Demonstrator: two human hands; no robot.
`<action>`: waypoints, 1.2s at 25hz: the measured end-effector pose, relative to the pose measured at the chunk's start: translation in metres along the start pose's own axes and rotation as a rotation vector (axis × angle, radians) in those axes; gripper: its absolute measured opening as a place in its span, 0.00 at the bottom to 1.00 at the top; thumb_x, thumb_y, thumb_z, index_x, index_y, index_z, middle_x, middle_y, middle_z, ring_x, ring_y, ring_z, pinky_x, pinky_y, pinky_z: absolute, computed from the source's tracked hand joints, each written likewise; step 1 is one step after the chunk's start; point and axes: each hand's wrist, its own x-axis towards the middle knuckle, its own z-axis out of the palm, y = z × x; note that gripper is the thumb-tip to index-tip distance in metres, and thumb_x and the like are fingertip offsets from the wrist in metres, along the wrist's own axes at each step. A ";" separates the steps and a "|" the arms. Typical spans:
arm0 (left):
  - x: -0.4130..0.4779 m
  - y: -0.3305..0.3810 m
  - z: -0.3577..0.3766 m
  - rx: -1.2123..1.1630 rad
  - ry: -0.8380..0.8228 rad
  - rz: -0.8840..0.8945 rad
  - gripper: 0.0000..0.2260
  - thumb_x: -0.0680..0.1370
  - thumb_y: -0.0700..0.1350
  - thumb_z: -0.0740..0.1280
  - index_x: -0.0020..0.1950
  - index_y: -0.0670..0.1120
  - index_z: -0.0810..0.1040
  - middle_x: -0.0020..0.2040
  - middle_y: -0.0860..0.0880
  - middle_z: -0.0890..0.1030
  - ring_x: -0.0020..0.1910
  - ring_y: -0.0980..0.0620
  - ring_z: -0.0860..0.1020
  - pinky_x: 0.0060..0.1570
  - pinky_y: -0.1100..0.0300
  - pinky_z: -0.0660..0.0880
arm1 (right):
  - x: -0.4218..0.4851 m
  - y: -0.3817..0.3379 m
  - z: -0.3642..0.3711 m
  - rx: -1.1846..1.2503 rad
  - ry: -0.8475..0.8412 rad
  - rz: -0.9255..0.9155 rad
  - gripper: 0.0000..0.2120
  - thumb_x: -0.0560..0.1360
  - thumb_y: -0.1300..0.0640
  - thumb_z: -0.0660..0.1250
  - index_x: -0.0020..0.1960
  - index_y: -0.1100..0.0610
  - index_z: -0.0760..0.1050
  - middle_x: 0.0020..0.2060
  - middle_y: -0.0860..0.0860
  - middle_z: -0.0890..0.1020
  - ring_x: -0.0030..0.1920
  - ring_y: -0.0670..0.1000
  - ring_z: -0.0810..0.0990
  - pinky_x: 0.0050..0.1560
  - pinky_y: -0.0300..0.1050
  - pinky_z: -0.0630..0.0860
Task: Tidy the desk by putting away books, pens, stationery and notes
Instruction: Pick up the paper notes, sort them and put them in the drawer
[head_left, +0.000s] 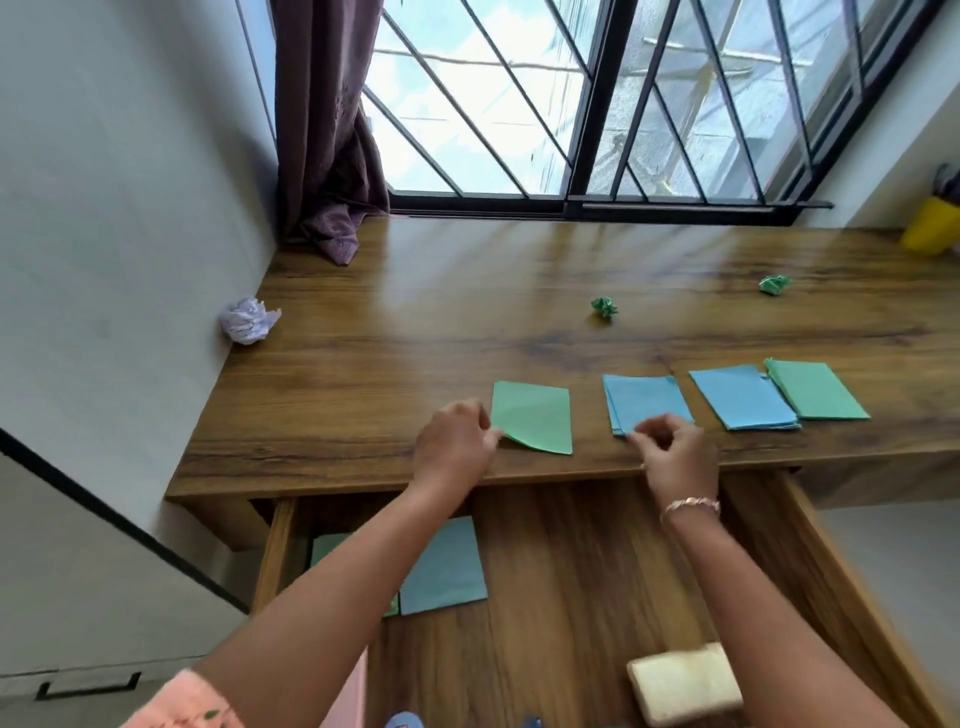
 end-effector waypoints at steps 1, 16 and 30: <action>0.011 0.005 0.005 0.023 -0.002 -0.094 0.13 0.76 0.50 0.67 0.55 0.44 0.77 0.54 0.45 0.80 0.52 0.46 0.78 0.47 0.55 0.73 | 0.019 0.007 -0.007 -0.030 0.024 0.067 0.05 0.70 0.63 0.71 0.45 0.62 0.79 0.43 0.59 0.83 0.46 0.58 0.81 0.49 0.47 0.76; 0.057 0.053 0.041 0.262 -0.098 -0.498 0.33 0.71 0.53 0.72 0.69 0.40 0.63 0.66 0.42 0.71 0.66 0.43 0.69 0.55 0.51 0.71 | 0.117 0.013 0.006 -0.478 -0.366 0.478 0.38 0.64 0.47 0.76 0.67 0.60 0.64 0.64 0.59 0.72 0.65 0.61 0.69 0.63 0.57 0.69; 0.062 0.036 0.042 -0.022 -0.032 -0.439 0.12 0.77 0.39 0.64 0.60 0.42 0.71 0.59 0.42 0.77 0.57 0.43 0.77 0.53 0.53 0.77 | 0.119 0.018 -0.007 0.001 -0.369 0.385 0.21 0.74 0.62 0.67 0.65 0.69 0.68 0.62 0.61 0.75 0.61 0.59 0.75 0.63 0.50 0.69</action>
